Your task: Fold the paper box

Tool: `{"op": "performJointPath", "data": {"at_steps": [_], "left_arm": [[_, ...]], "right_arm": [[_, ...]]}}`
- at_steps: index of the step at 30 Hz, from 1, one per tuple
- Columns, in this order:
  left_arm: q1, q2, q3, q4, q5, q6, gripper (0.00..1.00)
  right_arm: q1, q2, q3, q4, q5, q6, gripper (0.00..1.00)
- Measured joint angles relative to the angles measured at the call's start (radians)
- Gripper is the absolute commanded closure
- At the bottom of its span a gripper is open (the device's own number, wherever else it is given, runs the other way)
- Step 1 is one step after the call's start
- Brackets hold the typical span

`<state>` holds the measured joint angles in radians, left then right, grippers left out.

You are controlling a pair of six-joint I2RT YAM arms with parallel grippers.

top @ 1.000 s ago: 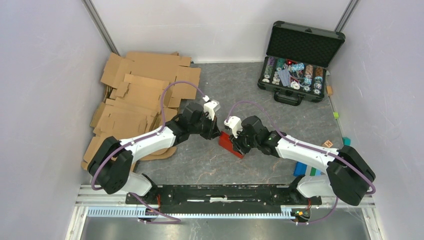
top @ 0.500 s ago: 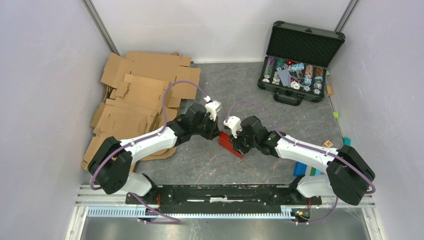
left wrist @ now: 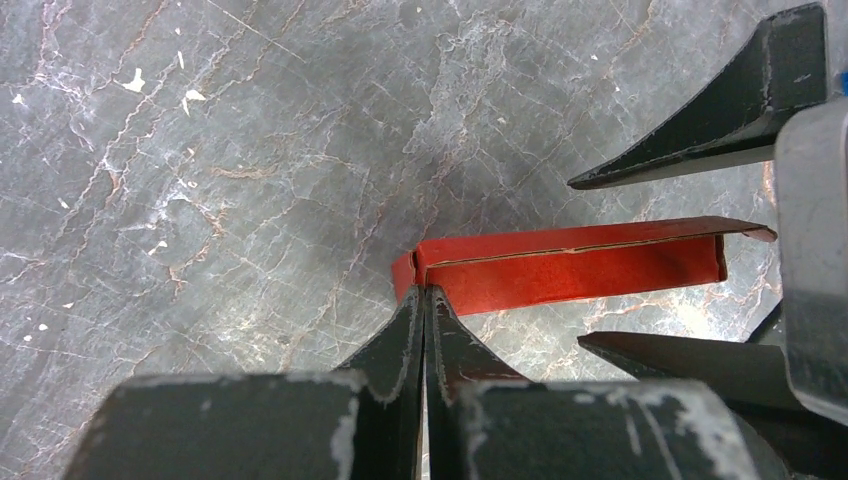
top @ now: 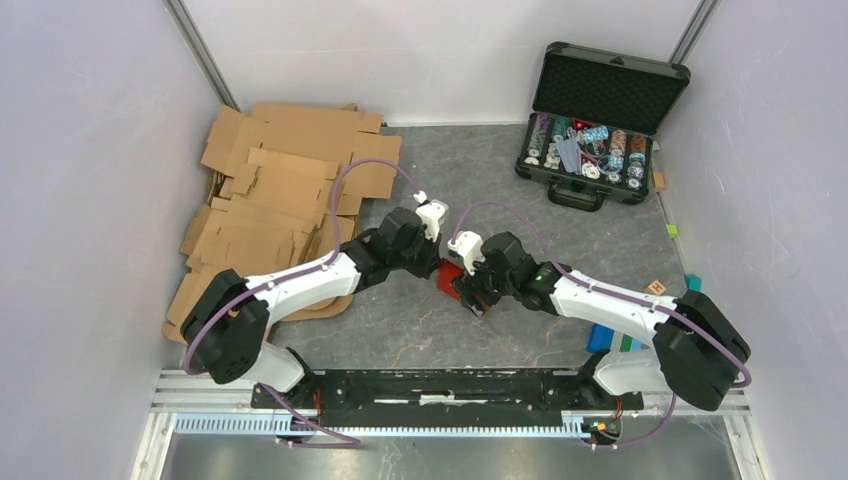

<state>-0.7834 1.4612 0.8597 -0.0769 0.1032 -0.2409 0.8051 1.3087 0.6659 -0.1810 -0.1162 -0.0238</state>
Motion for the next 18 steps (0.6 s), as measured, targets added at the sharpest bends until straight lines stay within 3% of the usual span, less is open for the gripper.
{"op": "performJointPath", "data": {"at_steps": [4, 10, 18], "left_arm": [[-0.012, 0.003, 0.005, -0.002, -0.025, 0.008, 0.98], [-0.022, 0.006, 0.008, -0.002, -0.043, 0.011, 0.98], [-0.031, 0.006, 0.008, -0.002, -0.050, 0.013, 0.98]], "right_arm": [[0.000, -0.009, 0.000, 0.000, 0.014, 0.000, 0.21], [0.000, -0.039, 0.000, 0.013, 0.033, 0.001, 0.10], [0.000, -0.107, -0.013, 0.101, 0.029, 0.003, 0.17]]}}
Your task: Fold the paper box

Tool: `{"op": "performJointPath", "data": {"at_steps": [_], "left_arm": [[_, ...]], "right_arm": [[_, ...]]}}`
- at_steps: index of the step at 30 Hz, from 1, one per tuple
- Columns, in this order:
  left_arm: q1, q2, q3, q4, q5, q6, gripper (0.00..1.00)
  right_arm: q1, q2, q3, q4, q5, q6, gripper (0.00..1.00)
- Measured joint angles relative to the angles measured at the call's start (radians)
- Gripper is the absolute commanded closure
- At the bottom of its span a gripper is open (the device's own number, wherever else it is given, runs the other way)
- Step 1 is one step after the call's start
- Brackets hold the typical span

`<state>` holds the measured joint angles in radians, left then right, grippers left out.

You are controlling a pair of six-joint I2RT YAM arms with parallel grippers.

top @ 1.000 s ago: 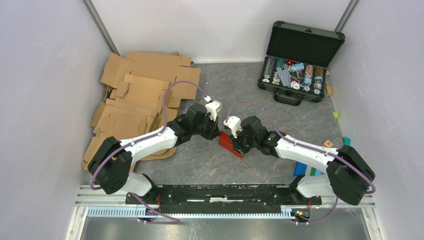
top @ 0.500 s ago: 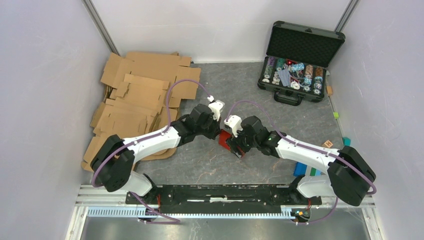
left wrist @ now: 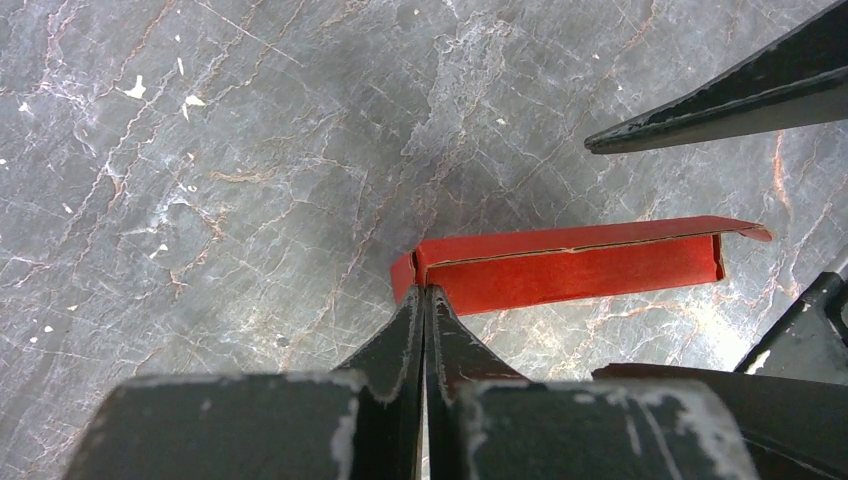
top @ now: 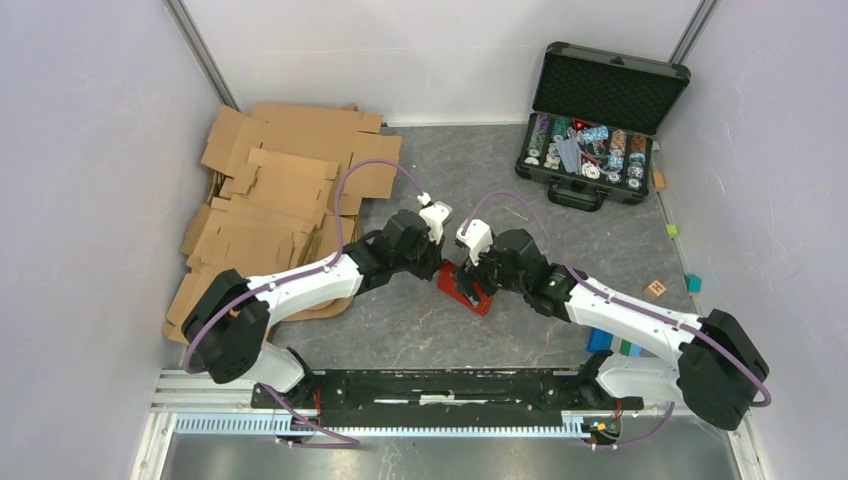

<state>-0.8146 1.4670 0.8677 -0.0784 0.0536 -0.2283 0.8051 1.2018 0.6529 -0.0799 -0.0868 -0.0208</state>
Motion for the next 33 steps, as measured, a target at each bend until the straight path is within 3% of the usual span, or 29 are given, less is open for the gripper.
{"op": "performJointPath", "data": {"at_steps": [15, 24, 33], "left_arm": [[-0.019, -0.003, -0.002, 0.000, -0.021, 0.000, 0.98], [-0.026, -0.008, -0.007, 0.000, -0.029, 0.000, 0.98], [-0.031, -0.028, -0.027, 0.000, -0.034, 0.000, 0.97]], "right_arm": [[0.013, -0.039, -0.136, 0.155, -0.022, 0.008, 0.50], [0.042, -0.039, -0.145, 0.187, 0.001, -0.006, 0.54], [0.133, -0.035, -0.145, 0.185, 0.148, -0.049, 0.65]]}}
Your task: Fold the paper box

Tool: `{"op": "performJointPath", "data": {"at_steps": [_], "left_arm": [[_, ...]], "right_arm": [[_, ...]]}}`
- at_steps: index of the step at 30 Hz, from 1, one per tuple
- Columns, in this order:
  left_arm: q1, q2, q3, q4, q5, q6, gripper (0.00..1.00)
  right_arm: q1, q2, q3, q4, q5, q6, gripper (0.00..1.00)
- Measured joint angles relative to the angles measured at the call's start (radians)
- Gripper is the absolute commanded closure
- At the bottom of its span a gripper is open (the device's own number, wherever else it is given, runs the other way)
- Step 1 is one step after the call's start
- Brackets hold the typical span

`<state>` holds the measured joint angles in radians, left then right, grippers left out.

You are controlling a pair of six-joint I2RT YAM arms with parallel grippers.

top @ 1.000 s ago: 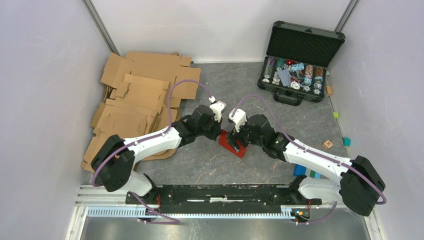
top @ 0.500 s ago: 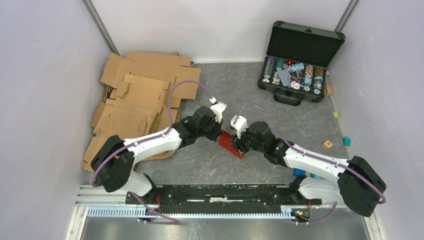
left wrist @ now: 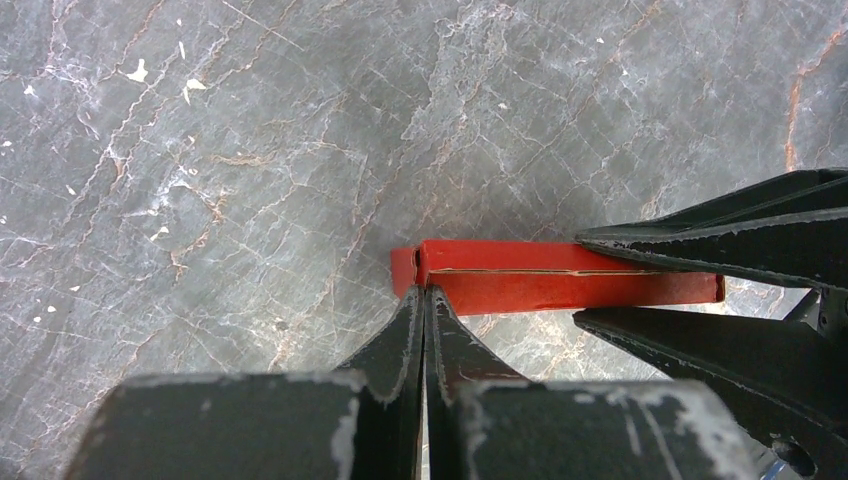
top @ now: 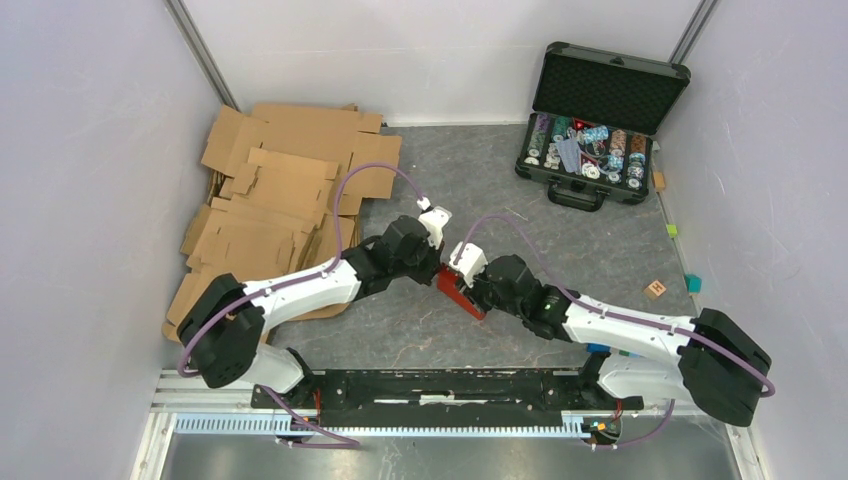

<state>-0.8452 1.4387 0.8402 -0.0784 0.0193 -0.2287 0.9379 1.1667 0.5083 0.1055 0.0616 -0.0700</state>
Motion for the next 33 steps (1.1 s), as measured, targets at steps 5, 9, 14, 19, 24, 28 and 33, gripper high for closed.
{"op": "performJointPath", "data": {"at_steps": [5, 9, 14, 19, 24, 28, 33], "left_arm": [[-0.002, -0.013, -0.014, 0.000, 0.000, -0.002, 0.91], [-0.002, -0.021, -0.020, -0.003, 0.000, -0.009, 0.70], [-0.006, -0.053, -0.023, -0.048, -0.001, -0.036, 0.53], [-0.003, -0.106, -0.026, -0.108, -0.023, -0.072, 0.49], [0.022, -0.114, -0.020, -0.155, -0.018, -0.114, 0.47], [0.064, -0.114, -0.013, -0.152, 0.034, -0.150, 0.43], [0.092, -0.105, 0.039, -0.146, 0.089, -0.177, 0.44]], "right_arm": [[0.047, 0.009, 0.000, 0.006, 0.077, -0.015, 0.68], [0.064, 0.018, 0.000, 0.014, 0.114, -0.024, 0.69], [0.068, 0.022, 0.000, 0.022, 0.126, -0.026, 0.70], [0.068, 0.022, -0.003, 0.028, 0.129, -0.026, 0.71], [0.068, 0.022, -0.005, 0.031, 0.129, -0.026, 0.71], [0.068, 0.022, -0.007, 0.036, 0.131, -0.026, 0.71], [0.069, 0.022, -0.007, 0.037, 0.131, -0.025, 0.71]]}}
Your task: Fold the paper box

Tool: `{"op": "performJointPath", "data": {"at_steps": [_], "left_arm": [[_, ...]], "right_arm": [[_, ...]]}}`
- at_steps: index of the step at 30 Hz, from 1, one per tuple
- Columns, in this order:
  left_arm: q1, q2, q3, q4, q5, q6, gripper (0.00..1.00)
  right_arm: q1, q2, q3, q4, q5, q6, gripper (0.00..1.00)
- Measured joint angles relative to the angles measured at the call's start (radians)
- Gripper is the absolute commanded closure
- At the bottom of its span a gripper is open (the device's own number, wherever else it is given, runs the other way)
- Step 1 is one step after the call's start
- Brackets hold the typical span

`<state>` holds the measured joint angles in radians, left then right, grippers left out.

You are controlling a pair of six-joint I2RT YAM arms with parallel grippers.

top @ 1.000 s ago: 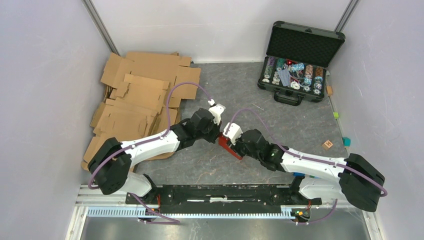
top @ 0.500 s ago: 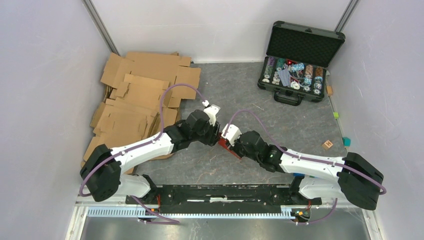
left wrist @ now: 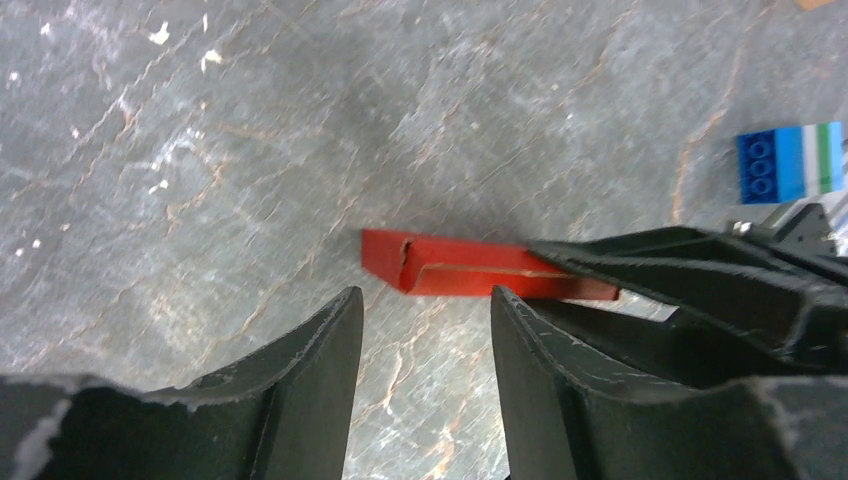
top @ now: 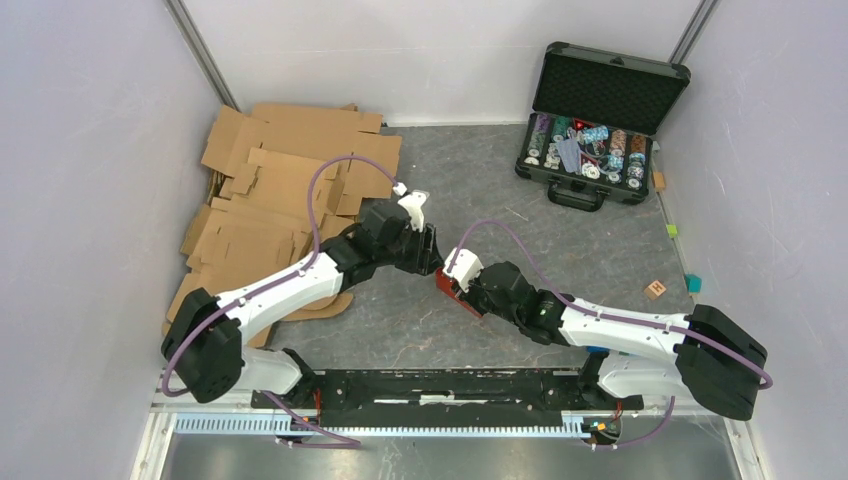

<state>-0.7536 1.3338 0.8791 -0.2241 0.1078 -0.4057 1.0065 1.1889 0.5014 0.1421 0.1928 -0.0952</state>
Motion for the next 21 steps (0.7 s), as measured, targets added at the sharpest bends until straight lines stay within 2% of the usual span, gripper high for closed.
{"op": "performJointPath", "data": {"at_steps": [12, 21], "left_arm": [[0.009, 0.158, 0.062, 0.047, 0.035, -0.019, 0.72], [0.012, 0.153, 0.025, 0.108, 0.043, -0.024, 0.76]], "right_arm": [[0.000, 0.000, 0.000, 0.000, 0.001, 0.000, 0.71], [0.002, 0.019, 0.006, 0.011, 0.017, 0.001, 0.71]]}}
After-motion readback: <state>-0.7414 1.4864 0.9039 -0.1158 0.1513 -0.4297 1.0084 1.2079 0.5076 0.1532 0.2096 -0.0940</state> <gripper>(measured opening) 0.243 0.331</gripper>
